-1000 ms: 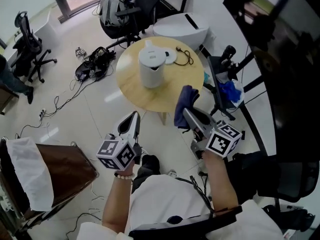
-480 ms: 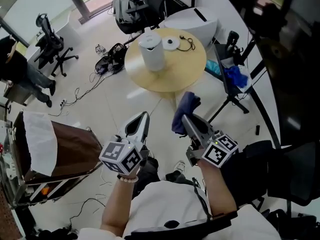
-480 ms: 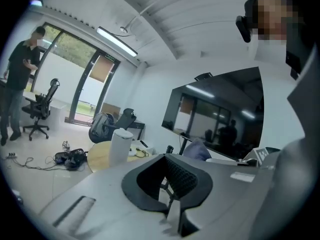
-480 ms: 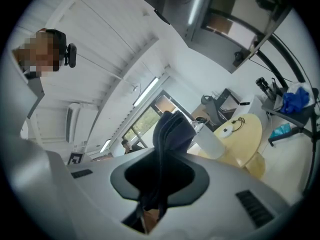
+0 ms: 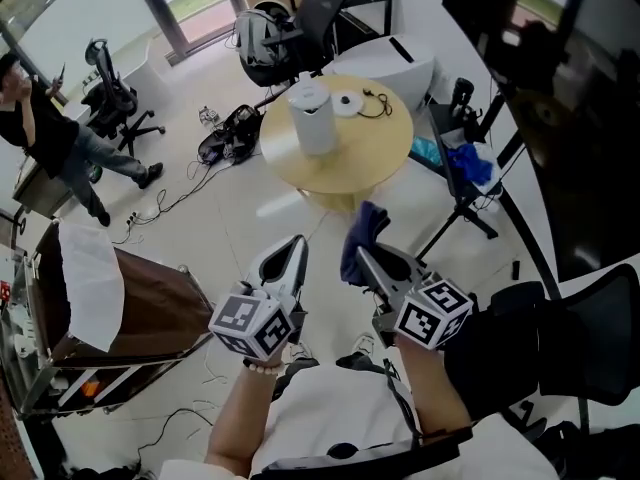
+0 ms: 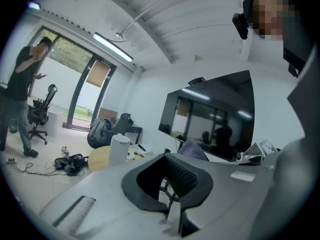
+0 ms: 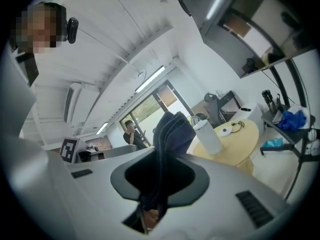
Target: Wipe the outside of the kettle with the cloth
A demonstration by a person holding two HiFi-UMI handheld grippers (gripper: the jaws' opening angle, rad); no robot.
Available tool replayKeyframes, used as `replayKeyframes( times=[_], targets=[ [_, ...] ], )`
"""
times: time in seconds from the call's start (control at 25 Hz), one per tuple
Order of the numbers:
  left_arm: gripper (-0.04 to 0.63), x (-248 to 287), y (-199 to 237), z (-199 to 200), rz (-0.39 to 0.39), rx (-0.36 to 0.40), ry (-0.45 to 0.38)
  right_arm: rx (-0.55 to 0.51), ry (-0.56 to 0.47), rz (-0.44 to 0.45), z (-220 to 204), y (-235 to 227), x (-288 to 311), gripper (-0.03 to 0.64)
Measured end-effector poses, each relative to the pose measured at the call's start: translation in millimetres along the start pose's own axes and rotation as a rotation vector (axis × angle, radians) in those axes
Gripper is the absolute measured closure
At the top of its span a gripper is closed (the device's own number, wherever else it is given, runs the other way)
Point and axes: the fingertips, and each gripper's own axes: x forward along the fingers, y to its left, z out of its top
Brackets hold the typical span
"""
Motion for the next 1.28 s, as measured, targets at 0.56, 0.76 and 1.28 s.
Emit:
replayKeyframes(
  times=[0.56,0.76,1.28],
  targets=[
    [0.595,-18.5,44.5,-2.7,-0.028,-0.076,0.048,-0.146,0.073,-0.134,-15.6,36.3,16.6,0.545],
    [0.595,-26.6,52.7,2.6,-0.044,-0.073,0.054,-0.175,0.077,-0.146,-19.2,51.8,32.1,0.545],
    [0.595,-24.7,63.9,-3.1,-0.059,-0.072,0.071,-0.181,0.1,-0.182,-27.1,56.0,47.5,0.546]
  ],
)
